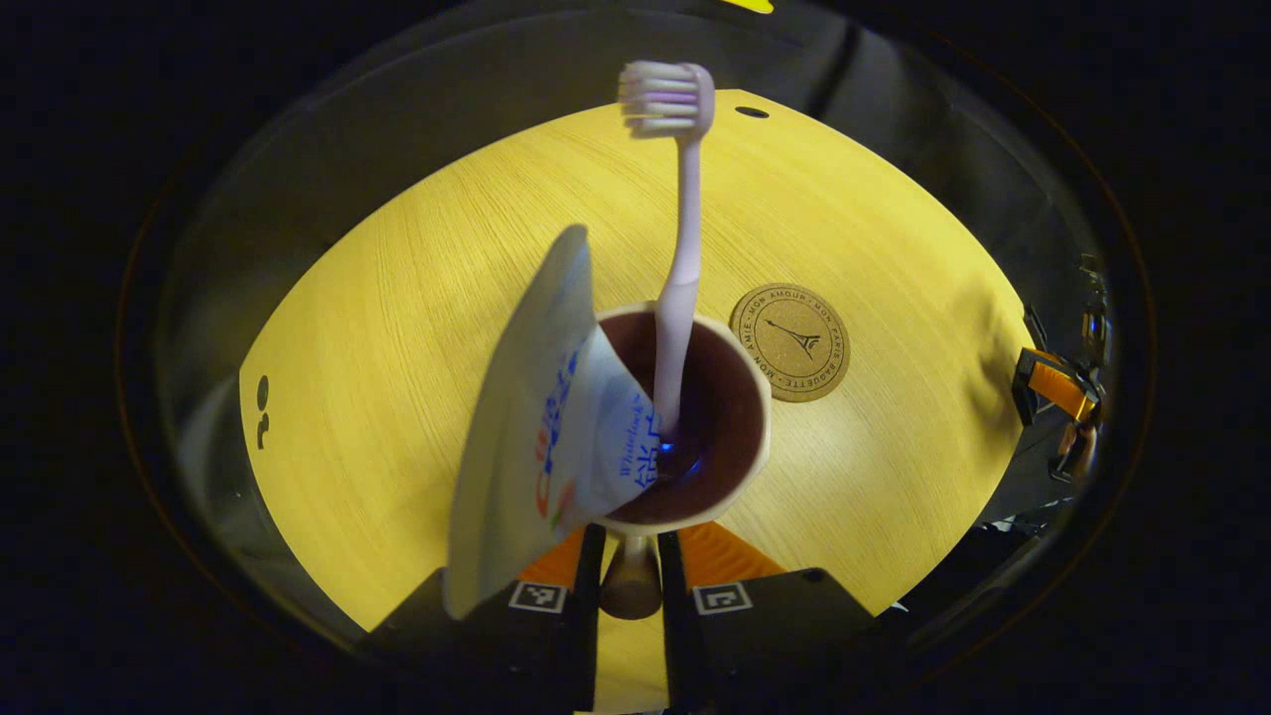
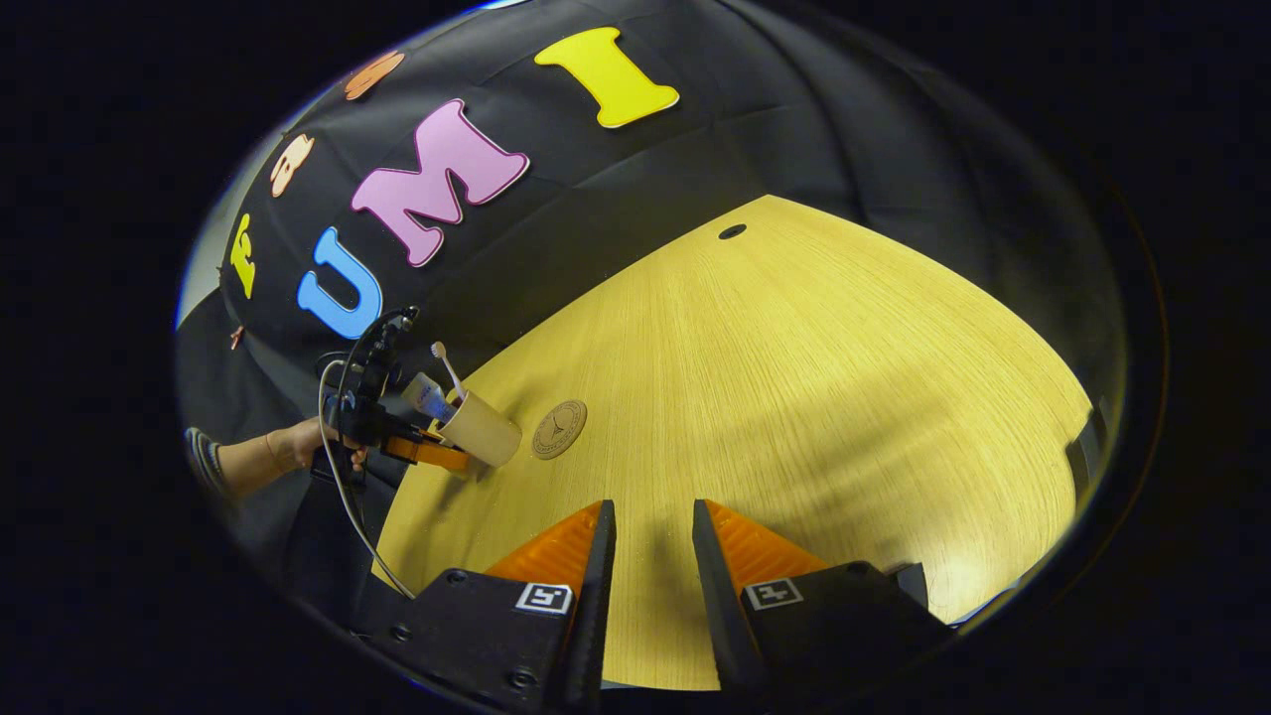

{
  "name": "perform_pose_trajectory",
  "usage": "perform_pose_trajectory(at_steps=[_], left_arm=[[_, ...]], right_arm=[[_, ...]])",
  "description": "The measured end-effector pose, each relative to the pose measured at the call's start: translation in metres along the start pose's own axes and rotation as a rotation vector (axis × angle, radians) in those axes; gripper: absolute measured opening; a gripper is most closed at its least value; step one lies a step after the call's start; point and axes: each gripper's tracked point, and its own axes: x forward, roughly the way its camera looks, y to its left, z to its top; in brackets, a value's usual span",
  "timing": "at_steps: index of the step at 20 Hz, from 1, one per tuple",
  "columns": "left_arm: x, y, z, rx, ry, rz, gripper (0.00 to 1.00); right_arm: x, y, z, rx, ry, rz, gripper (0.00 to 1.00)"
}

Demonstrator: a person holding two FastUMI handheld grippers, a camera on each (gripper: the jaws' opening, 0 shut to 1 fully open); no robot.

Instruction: Put the toothbrush and toothpaste on the desktop into the cup, then pick up the cup and place it on the coaster on the desktop.

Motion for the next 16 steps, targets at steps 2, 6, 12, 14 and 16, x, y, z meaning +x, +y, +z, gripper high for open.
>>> perform_pose_trajectory(at_steps=[2, 6, 12, 14, 16], left_arm=[[0.000, 0.000, 0.000, -0.001, 0.003, -0.002, 0.30], [-0.001, -0.002, 0.001, -0.018, -0.018, -0.002, 0.25], [-0.006, -0.004, 0.005, -0.036, -0.055, 0.013, 0.23], [-0.012, -0.007, 0.009, -0.034, -0.068, 0.010, 0.23], [-0.018, -0.014, 0.014, -0.037, -0.080, -0.002, 0.23]], right_arm=[[0.001, -0.002, -0.001, 0.006, 0.006, 0.001, 0.48], [0.004, -0.002, 0.001, 0.011, 0.008, 0.005, 0.48], [0.004, -0.003, 0.004, 0.005, 0.007, 0.014, 0.48], [0.002, -0.004, 0.006, 0.005, 0.004, 0.016, 0.48], [0.001, -0.006, 0.007, 0.010, 0.003, 0.016, 0.48]])
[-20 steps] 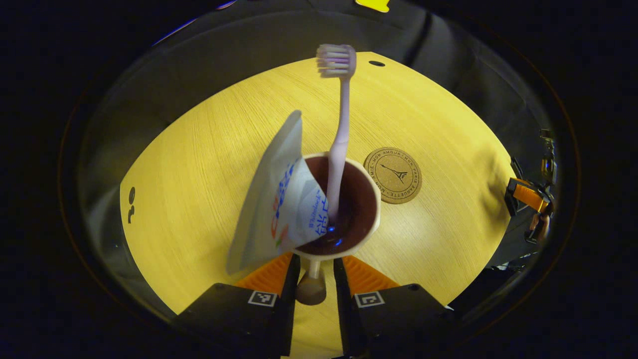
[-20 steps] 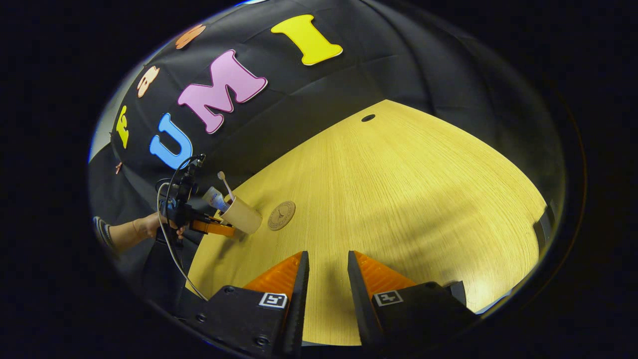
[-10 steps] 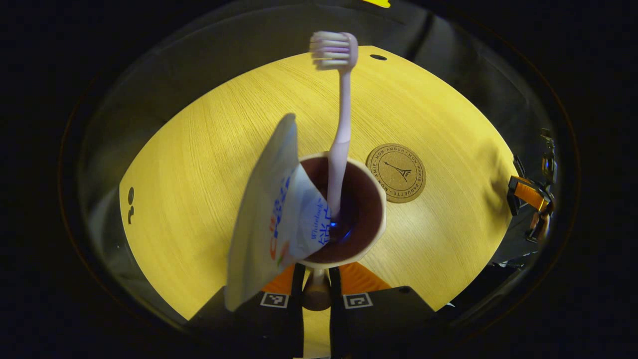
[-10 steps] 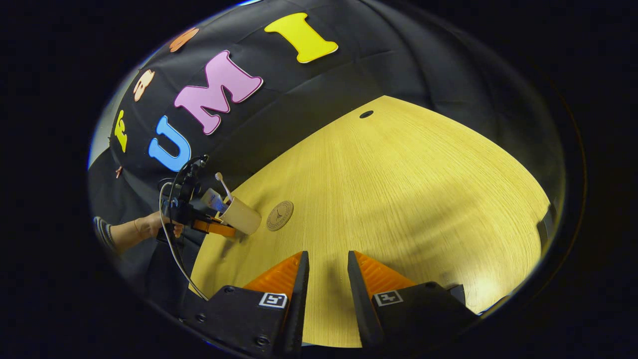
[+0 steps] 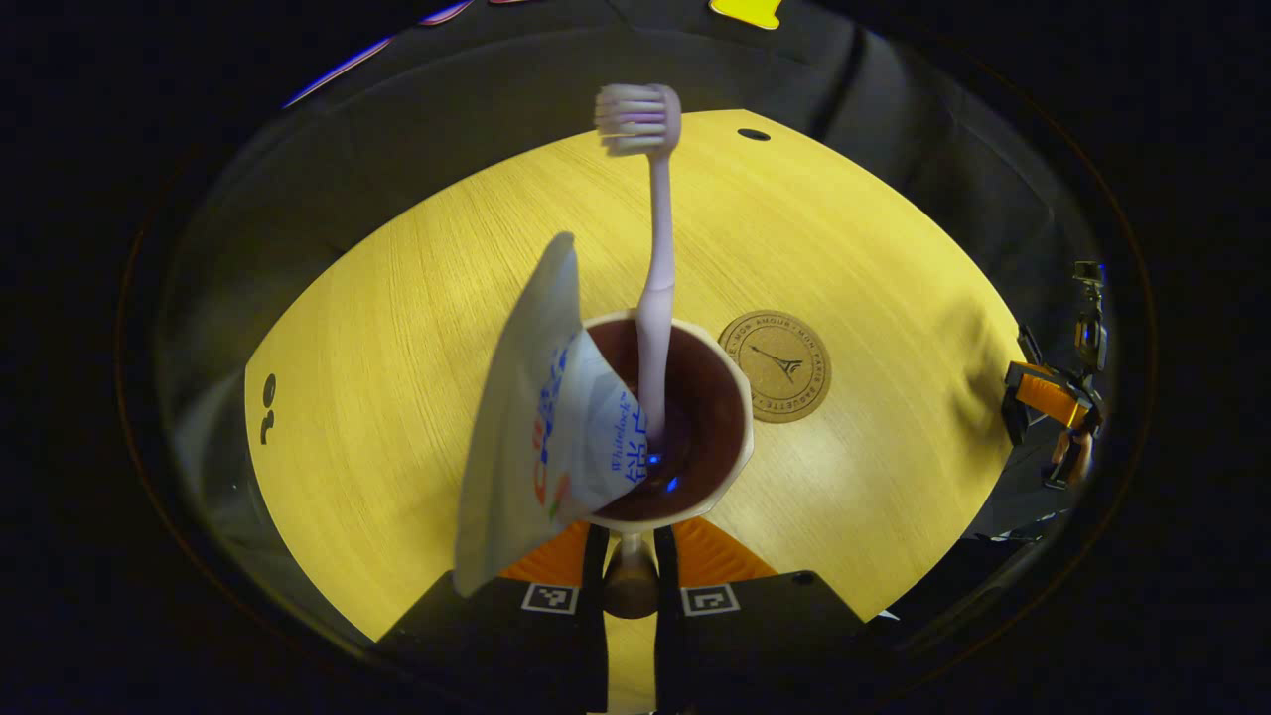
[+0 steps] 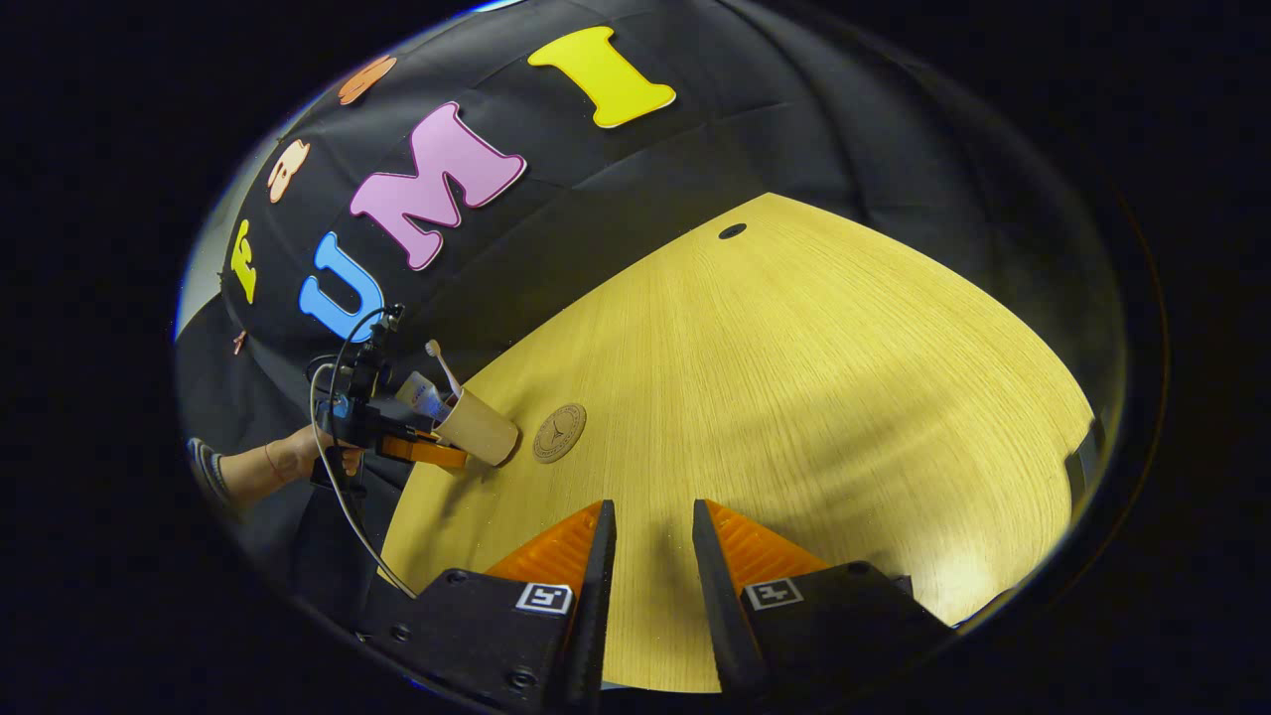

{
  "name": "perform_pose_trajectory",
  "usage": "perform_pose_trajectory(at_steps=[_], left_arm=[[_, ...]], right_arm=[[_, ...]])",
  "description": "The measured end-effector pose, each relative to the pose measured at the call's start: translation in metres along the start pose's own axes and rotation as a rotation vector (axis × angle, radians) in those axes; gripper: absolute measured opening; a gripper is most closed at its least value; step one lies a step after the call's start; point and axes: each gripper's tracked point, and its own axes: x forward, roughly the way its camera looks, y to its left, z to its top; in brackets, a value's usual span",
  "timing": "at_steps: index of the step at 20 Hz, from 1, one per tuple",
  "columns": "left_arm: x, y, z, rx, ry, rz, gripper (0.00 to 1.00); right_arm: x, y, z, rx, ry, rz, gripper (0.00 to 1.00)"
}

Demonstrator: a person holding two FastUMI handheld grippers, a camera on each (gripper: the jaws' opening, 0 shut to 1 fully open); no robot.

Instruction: Put the toothbrush and toothpaste on the desktop into the cup, then pick up the cup and place it on the coaster on the desktop.

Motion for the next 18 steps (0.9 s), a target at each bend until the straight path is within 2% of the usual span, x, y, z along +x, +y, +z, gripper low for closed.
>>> perform_pose_trajectory(at_steps=[4, 9, 18], left_arm=[[-0.007, -0.021, 0.017, 0.004, -0.026, -0.030, 0.23], [-0.004, -0.057, 0.037, 0.061, -0.037, -0.058, 0.23], [0.011, -0.092, 0.053, 0.113, -0.017, -0.075, 0.23]], right_arm=[[-0.002, -0.003, 0.004, 0.012, -0.006, 0.001, 0.48], [-0.008, -0.011, 0.008, 0.021, -0.010, -0.004, 0.48], [-0.021, -0.033, 0.018, 0.055, -0.038, -0.031, 0.48]])
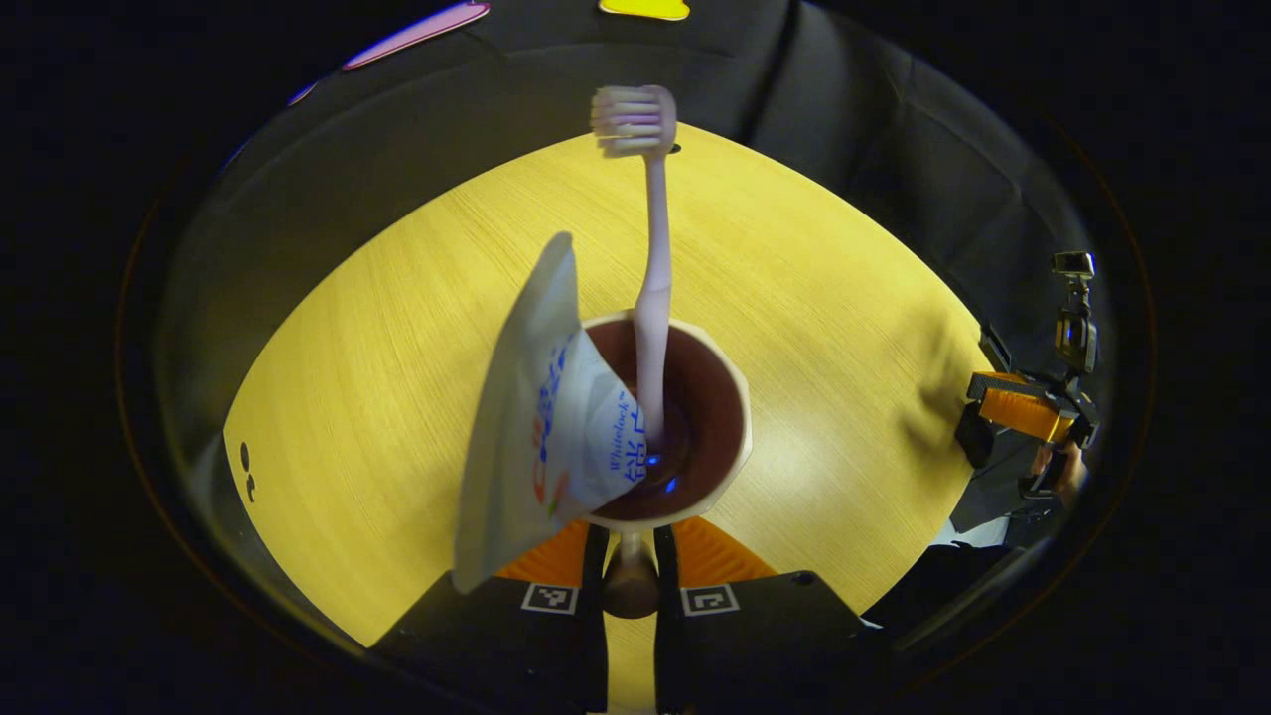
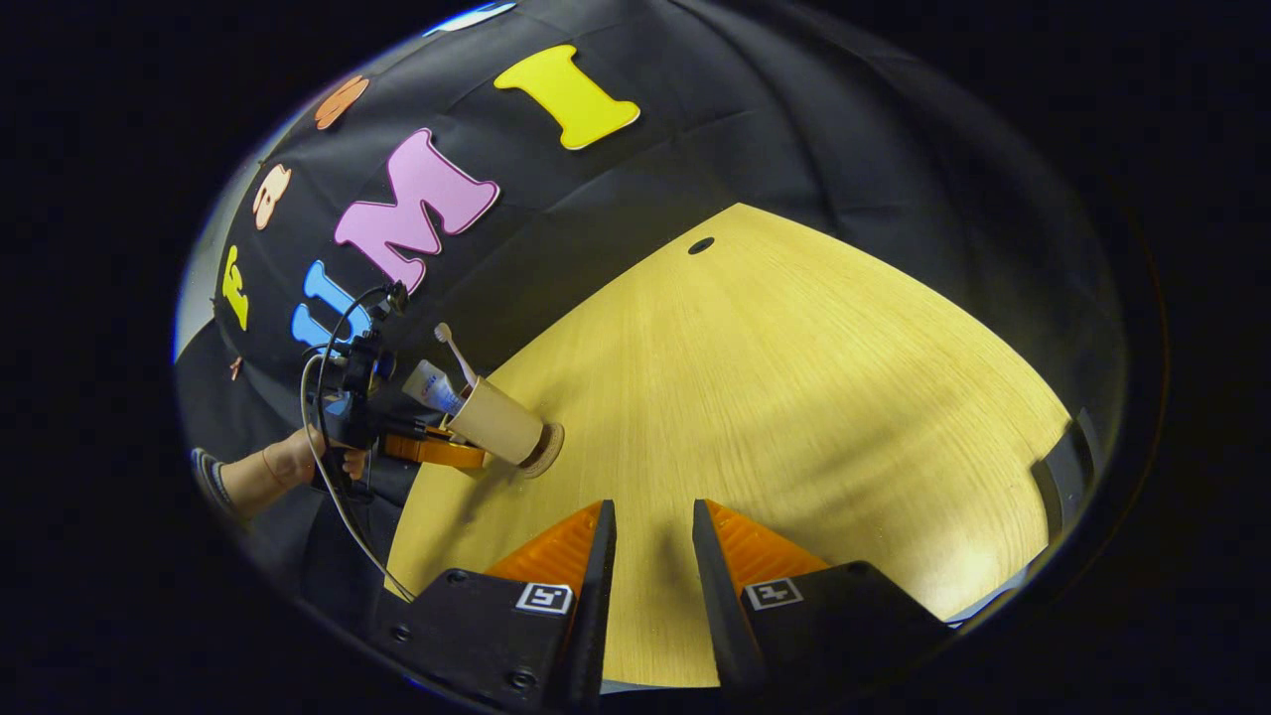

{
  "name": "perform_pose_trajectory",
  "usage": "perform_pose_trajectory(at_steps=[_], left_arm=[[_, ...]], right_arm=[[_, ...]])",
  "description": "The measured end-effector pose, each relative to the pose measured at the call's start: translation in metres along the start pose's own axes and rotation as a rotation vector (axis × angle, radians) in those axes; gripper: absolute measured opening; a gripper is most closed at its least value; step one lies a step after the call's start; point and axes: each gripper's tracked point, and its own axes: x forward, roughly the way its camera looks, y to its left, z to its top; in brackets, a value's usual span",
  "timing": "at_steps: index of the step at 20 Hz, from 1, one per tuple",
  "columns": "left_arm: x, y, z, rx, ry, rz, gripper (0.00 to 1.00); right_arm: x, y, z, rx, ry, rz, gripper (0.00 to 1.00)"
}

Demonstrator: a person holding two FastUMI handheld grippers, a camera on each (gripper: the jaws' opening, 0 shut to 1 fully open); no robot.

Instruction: Put the toothbrush and toothpaste on the desktop into the cup, then pick up the cup and place it on the coaster on the desktop.

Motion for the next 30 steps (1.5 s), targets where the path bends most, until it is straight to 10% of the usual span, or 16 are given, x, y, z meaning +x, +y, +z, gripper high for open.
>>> perform_pose_trajectory(at_steps=[15, 17, 20, 30], left_arm=[[0.012, -0.007, -0.003, 0.025, 0.022, 0.023, 0.27], [0.011, -0.014, -0.001, 0.039, 0.000, 0.005, 0.36], [0.002, -0.017, 0.003, 0.065, -0.031, -0.013, 0.87], [-0.049, -0.006, 0.001, 0.024, -0.167, 0.047, 0.90]], right_arm=[[-0.006, -0.008, 0.003, 0.021, -0.009, -0.016, 0.48], [-0.005, -0.008, 0.002, 0.023, -0.006, -0.016, 0.48], [-0.004, -0.004, 0.003, 0.028, -0.005, -0.014, 0.49], [-0.002, 0.026, 0.011, -0.004, -0.005, -0.001, 0.49]])
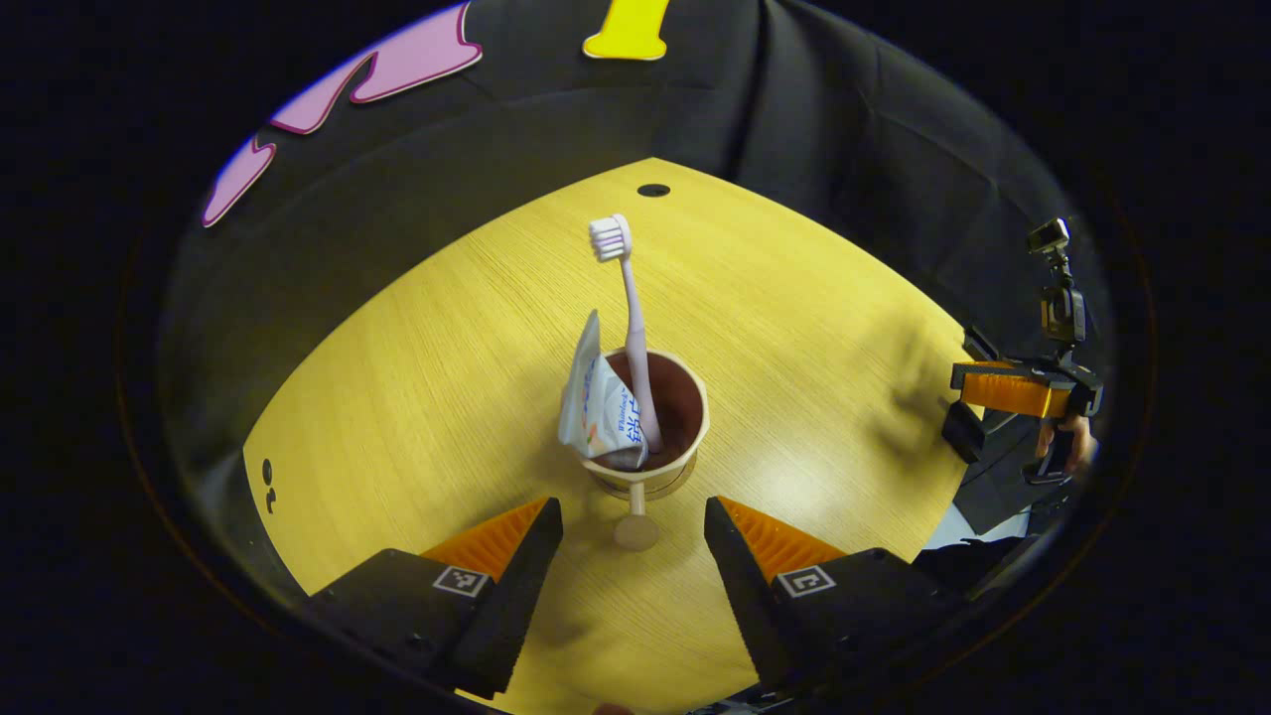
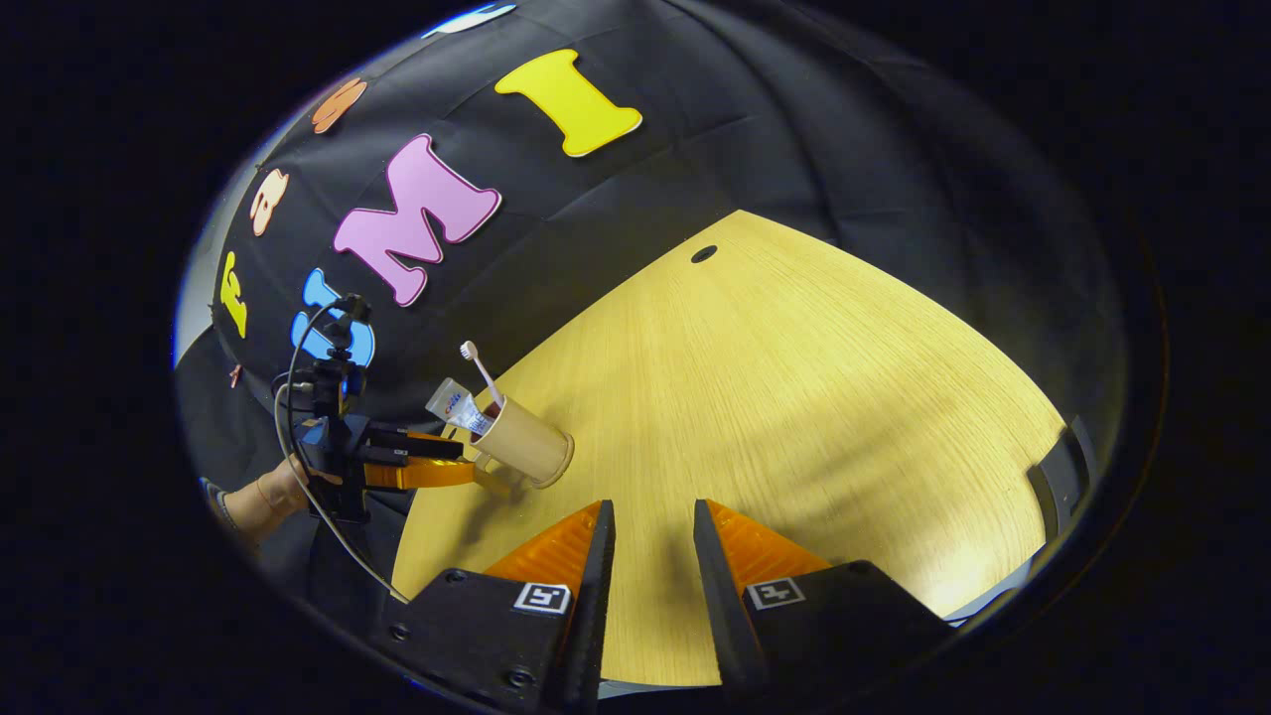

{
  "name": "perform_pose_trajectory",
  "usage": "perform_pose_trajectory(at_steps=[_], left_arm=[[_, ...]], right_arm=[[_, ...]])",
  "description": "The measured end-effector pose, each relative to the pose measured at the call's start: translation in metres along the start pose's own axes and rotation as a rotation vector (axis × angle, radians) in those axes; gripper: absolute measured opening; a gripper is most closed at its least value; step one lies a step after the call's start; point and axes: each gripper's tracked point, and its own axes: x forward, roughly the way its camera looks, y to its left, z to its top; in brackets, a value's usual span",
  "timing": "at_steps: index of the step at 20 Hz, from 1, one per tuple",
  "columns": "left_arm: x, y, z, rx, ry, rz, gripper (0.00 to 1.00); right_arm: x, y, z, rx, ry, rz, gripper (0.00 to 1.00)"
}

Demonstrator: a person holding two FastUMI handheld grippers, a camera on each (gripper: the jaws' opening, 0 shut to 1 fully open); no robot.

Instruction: Put the toothbrush and toothpaste on the desktop into the cup, then pick up the cup and place it on the coaster on the desktop.

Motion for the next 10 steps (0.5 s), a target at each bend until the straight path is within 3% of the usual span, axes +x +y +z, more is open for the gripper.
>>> perform_pose_trajectory(at_steps=[8, 10], left_arm=[[-0.061, 0.011, 0.006, -0.059, -0.215, 0.063, 0.89], [-0.076, 0.005, 0.009, -0.071, -0.290, 0.047, 0.89]], right_arm=[[-0.001, 0.040, 0.013, -0.025, -0.032, 0.005, 0.49], [-0.002, 0.050, 0.015, -0.035, -0.040, 0.003, 0.49]])
